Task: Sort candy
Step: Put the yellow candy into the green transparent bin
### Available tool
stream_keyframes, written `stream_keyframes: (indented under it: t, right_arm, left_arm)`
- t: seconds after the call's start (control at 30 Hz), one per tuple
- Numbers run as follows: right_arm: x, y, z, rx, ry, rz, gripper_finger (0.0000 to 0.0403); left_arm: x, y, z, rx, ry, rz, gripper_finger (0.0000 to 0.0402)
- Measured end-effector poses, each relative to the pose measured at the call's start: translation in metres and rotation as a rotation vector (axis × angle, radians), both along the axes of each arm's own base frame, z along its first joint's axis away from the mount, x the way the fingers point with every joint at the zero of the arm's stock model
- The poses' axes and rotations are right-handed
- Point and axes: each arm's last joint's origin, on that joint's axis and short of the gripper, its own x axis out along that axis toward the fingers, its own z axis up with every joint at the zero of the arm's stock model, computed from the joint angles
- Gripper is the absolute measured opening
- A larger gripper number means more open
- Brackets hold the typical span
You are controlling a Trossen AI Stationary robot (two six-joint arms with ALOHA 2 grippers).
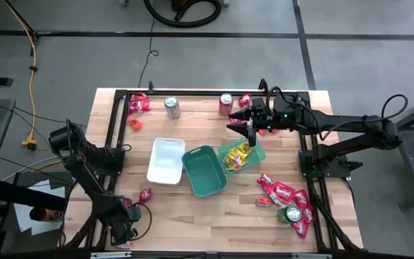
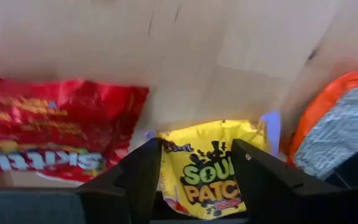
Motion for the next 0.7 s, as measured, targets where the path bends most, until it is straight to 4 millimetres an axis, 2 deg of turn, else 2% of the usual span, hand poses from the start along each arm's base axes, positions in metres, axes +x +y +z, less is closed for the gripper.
stream_keyframes:
  t: [0.13, 0.23, 0.3, 0.33, 0.4, 0.53, 0.7]
  right_arm:
    - [0.0, 0.0, 0.0, 0.0, 0.0, 0.0, 0.0222]
    - [0.0, 0.0, 0.0, -0.002, 0.0, 0.0, 0.0222]
    - [0.0, 0.0, 0.0, -0.002, 0.0, 0.0, 0.0222]
    - [0.0, 0.0, 0.0, -0.002, 0.001, 0.0, 0.0222]
    - [0.0, 0.0, 0.0, -0.002, 0.001, 0.0, 0.0222]
    - [0.0, 0.0, 0.0, 0.007, -0.001, -0.001, 0.0222]
    - [0.0, 0.0, 0.002, 0.06, -0.023, -0.01, 0.0222]
  left_arm:
    - [0.0, -0.001, -0.003, 0.0, 0.034, 0.005, 0.0164]
    - [0.0, 0.001, 0.001, -0.012, 0.012, 0.009, 0.0097]
    - [0.002, 0.005, 0.011, -0.031, -0.018, 0.023, 0.0034]
    - [0.003, 0.008, 0.018, -0.049, -0.051, 0.033, 0.0018]
    - [0.008, 0.016, 0.035, -0.079, -0.137, 0.068, 0.0015]
    - [0.024, 0.047, 0.075, -0.126, -0.389, 0.137, 0.0003]
    - [0.052, 0.109, 0.113, -0.005, -0.753, 0.249, 0.0001]
